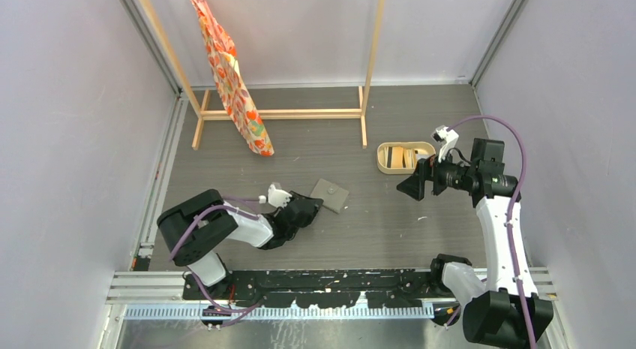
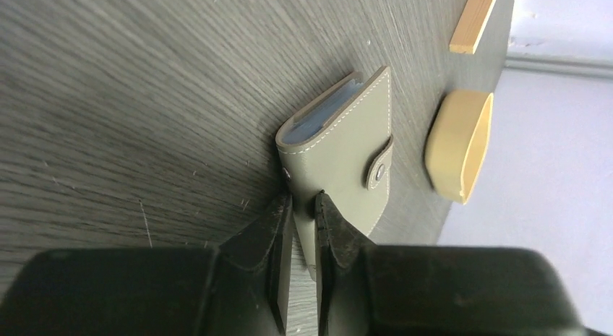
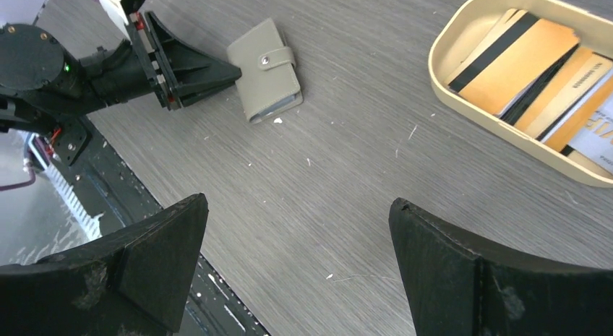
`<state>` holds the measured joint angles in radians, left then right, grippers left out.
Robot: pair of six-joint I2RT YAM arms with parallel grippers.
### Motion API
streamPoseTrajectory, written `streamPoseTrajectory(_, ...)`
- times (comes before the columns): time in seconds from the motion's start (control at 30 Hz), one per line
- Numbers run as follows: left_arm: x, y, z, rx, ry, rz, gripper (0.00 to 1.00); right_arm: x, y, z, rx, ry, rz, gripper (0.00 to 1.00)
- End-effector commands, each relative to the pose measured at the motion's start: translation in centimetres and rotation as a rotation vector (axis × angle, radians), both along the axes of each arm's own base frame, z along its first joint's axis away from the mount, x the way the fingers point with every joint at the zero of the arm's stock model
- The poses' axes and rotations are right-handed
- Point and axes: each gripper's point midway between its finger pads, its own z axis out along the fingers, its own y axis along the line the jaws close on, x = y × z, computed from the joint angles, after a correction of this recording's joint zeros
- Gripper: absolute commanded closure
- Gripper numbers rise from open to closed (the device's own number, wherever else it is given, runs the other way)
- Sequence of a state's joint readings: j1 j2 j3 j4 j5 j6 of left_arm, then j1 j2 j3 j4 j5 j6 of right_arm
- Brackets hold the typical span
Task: Put the credit cards into the card holder
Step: Move the card holder to the center of the board, then open the card holder at the center of the board.
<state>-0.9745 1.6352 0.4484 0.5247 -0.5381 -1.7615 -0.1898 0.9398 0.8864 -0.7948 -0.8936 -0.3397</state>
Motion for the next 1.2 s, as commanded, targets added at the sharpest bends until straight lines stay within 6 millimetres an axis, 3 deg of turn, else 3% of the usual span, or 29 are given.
streamPoseTrajectory(0.0, -1.4, 3.2, -2.5, 0.3, -0.014, -0.113, 0.89, -0.9, 1.7, -0.1, 0.005, -0.01, 0.122, 0.0)
streamPoseTrajectory(0.2, -3.0, 1.8, -0.4, 0.405, -0.087, -0.373, 0.98, -3.1, 5.9, -2.3, -0.08, -0.014, 0.368, 0.0)
streamPoseTrajectory(0.3, -4.2, 0.9, 0.2, 0.409, -0.102, -0.489, 1.0, -3.2, 8.0, -3.8, -0.166, -0.039, 0.452, 0.0)
streamPoseTrajectory(0.47, -5.6, -1.1, 0.5, 0.309, -0.096, -0.506, 1.0, -2.5, 11.7, -5.8, -0.244, 0.005, 0.465, 0.14)
streamPoseTrajectory(0.53, -6.0, -2.4, 0.7, 0.267, -0.096, -0.492, 1.0, -2.6, 12.8, -7.6, -0.284, 0.086, 0.465, 0.22)
streamPoseTrajectory(0.77, -7.3, -5.6, 0.7, 0.119, -0.07, -0.421, 1.0, -1.2, 13.6, -11.6, -0.433, 0.192, 0.405, 0.41)
streamPoseTrajectory(1.17, -8.0, -5.8, 1.4, 0.129, -0.08, -0.364, 1.0, -2.9, 14.2, -13.4, -0.482, 0.239, 0.468, 0.5)
